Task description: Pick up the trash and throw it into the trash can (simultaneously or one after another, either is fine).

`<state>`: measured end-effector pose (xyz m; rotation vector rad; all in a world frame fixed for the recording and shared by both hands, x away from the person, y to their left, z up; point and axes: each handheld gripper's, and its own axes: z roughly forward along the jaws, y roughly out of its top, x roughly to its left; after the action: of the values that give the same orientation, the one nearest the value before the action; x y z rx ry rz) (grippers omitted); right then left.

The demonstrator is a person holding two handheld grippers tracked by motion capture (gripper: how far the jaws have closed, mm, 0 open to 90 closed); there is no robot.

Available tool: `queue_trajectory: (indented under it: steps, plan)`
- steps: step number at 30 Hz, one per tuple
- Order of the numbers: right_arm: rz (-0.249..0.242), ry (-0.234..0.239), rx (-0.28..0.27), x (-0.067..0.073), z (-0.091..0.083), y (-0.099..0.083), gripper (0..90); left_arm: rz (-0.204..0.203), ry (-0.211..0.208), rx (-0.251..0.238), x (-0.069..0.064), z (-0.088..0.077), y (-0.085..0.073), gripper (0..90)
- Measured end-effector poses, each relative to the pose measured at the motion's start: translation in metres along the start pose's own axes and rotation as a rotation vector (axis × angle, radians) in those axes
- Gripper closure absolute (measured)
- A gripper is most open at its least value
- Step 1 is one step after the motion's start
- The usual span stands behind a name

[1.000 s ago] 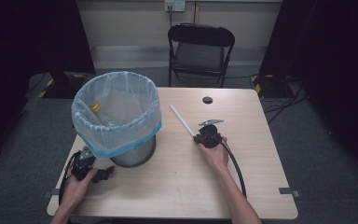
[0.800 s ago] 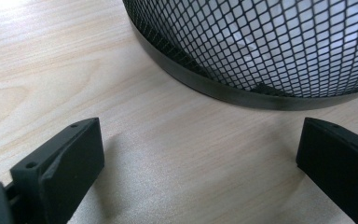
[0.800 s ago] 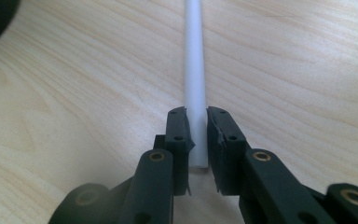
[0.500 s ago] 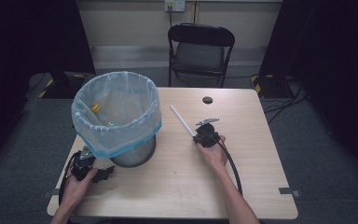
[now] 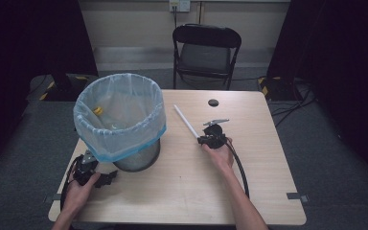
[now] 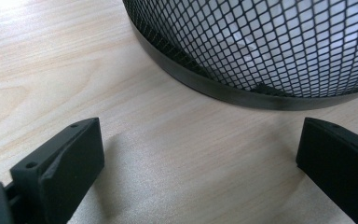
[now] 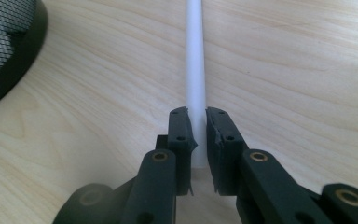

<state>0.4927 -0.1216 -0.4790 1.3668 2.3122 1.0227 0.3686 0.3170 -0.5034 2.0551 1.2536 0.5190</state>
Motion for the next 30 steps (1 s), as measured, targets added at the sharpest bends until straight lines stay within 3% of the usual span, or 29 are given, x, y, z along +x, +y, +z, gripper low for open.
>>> queue_trajectory:
  steps: [14,22,30]
  plan:
    - [0.009,0.050,-0.094,0.003,-0.010,0.005,81.1,0.004,0.000,0.003,0.000,0.000,0.000,0.3]
    - [0.027,0.025,-0.162,0.004,-0.017,0.009,81.2,0.000,0.000,0.000,0.000,0.000,0.000,0.3]
    - [0.020,0.039,-0.214,0.007,-0.024,0.016,81.1,0.000,0.000,0.000,0.000,0.000,0.000,0.3]
